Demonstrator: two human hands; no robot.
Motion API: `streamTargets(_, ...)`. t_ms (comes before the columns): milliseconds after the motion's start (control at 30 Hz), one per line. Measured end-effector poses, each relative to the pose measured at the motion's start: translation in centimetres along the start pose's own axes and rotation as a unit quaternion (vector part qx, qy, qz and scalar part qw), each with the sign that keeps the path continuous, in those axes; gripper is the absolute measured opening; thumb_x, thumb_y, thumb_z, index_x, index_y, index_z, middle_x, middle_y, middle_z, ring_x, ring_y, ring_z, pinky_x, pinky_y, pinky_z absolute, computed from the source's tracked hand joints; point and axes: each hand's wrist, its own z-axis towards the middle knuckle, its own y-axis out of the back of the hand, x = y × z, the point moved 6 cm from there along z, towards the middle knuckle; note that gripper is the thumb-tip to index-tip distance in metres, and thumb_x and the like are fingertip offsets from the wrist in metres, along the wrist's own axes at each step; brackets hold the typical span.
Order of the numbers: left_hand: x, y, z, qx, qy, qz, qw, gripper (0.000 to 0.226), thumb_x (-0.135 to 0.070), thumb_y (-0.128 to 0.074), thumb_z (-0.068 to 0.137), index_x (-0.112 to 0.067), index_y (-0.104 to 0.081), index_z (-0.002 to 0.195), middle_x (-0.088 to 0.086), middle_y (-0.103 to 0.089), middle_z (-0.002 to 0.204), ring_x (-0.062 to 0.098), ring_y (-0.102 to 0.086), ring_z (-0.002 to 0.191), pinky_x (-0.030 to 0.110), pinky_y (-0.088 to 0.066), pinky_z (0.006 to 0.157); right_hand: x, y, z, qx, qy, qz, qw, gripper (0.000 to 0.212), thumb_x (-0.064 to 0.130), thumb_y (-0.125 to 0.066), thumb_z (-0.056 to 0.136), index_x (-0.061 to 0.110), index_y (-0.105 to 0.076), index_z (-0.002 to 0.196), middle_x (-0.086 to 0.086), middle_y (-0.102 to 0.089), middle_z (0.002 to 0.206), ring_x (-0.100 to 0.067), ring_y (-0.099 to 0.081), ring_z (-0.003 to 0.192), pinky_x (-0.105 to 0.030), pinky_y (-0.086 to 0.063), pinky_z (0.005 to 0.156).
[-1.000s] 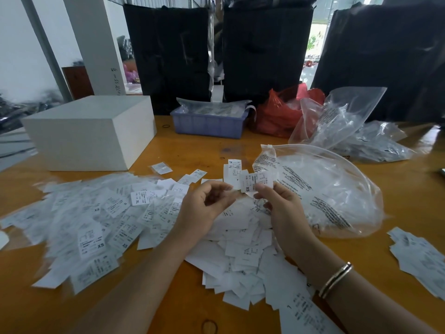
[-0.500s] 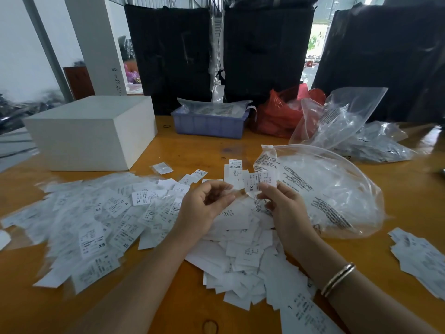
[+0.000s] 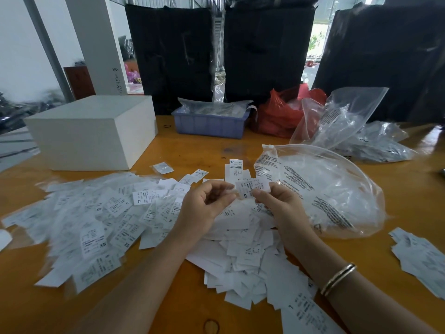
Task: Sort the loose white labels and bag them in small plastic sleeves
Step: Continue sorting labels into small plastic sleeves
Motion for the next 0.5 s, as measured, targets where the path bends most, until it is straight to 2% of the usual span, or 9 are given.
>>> streamTargets(67,-0.18,-0.01,-0.02,0.002,-0.005,0.008,1.000,0.015,-0.019,-0.070,0.083,-0.031,-0.066,0.091,-0.017,-0.069,0.089,-0.002,-0.064,0.081,0.006,-0.047,0.066,0.04,-0.20,-0.02,0.006,0.008,-0.024,1.000,0.019,0.017,-0.070,0.082,0.019,-0.066,0.064,-0.004,-0.063,0.068,-0.016,-0.056,0.064,-0.024,-0.045,0.062)
streamTargets(200,-0.22,0.22,0.03,-0.007,-0.006,0.009,1.000,0.010,-0.023,-0.068,0.083,-0.031,-0.066,0.088,-0.024,-0.068,0.087,-0.006,-0.063,0.082,0.006,-0.047,0.065,0.18,-0.30,0.00,0.005,0.007,0.005,1.000,0.029,0.013,-0.067,0.085,0.030,-0.071,0.061,0.010,-0.068,0.065,0.001,-0.060,0.061,-0.010,-0.045,0.057)
streamTargets(367,-0.36,0.12,0.14,-0.004,-0.014,-0.013,1.000,0.011,-0.014,-0.067,0.084,-0.023,-0.067,0.088,-0.026,-0.070,0.083,-0.007,-0.065,0.083,0.006,-0.047,0.067,0.13,-0.38,-0.04,0.014,-0.003,0.010,1.000,0.010,0.013,-0.068,0.084,0.016,-0.070,0.074,0.003,-0.071,0.073,-0.007,-0.065,0.070,-0.014,-0.049,0.063)
streamTargets(500,-0.28,0.27,0.12,-0.018,-0.013,-0.014,1.000,0.014,-0.014,-0.066,0.086,-0.028,-0.067,0.087,-0.026,-0.069,0.082,-0.007,-0.064,0.081,0.004,-0.046,0.065,-0.10,-0.47,-0.14,0.014,-0.013,-0.001,1.000,0.009,0.012,-0.067,0.084,0.006,-0.070,0.078,-0.003,-0.070,0.071,-0.013,-0.064,0.065,-0.019,-0.050,0.059)
